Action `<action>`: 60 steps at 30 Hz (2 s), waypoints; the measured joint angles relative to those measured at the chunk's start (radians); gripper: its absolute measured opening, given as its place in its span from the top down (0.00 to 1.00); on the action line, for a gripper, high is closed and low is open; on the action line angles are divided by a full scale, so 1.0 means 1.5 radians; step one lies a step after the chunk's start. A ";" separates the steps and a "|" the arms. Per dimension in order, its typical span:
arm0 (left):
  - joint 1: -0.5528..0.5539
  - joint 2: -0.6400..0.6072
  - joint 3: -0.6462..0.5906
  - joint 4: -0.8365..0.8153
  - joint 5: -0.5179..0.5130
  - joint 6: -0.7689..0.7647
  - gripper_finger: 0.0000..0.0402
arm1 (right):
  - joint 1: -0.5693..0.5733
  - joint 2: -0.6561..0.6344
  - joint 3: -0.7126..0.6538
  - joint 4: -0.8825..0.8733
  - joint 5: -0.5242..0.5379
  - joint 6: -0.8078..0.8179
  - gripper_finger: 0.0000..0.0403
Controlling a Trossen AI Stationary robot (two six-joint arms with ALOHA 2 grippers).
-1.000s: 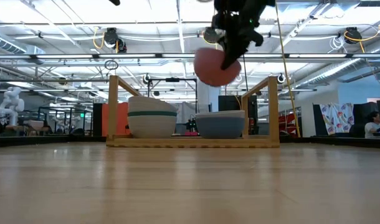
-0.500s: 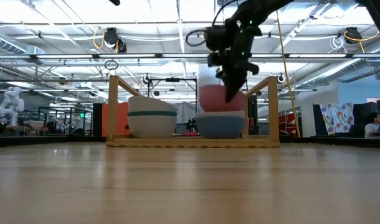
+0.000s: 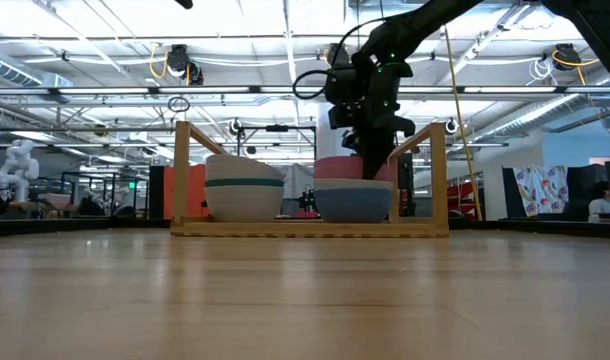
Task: Place and stack bowls onto a shelf
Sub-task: Stack the pink bowl on top of the white bowl on the shelf, then stack the white bowl on top of the white bowl on the shelf
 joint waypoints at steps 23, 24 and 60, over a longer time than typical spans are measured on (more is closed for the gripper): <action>0.000 0.000 0.000 0.000 0.000 0.012 0.99 | 0.016 -0.041 -0.003 0.012 0.048 0.012 0.70; 0.000 0.000 0.000 0.000 0.000 0.012 0.99 | 0.017 -0.045 -0.003 0.016 0.049 0.009 0.69; -0.029 0.044 -0.008 -0.038 0.183 0.056 0.88 | 0.019 -0.365 -0.002 0.118 0.084 0.021 0.65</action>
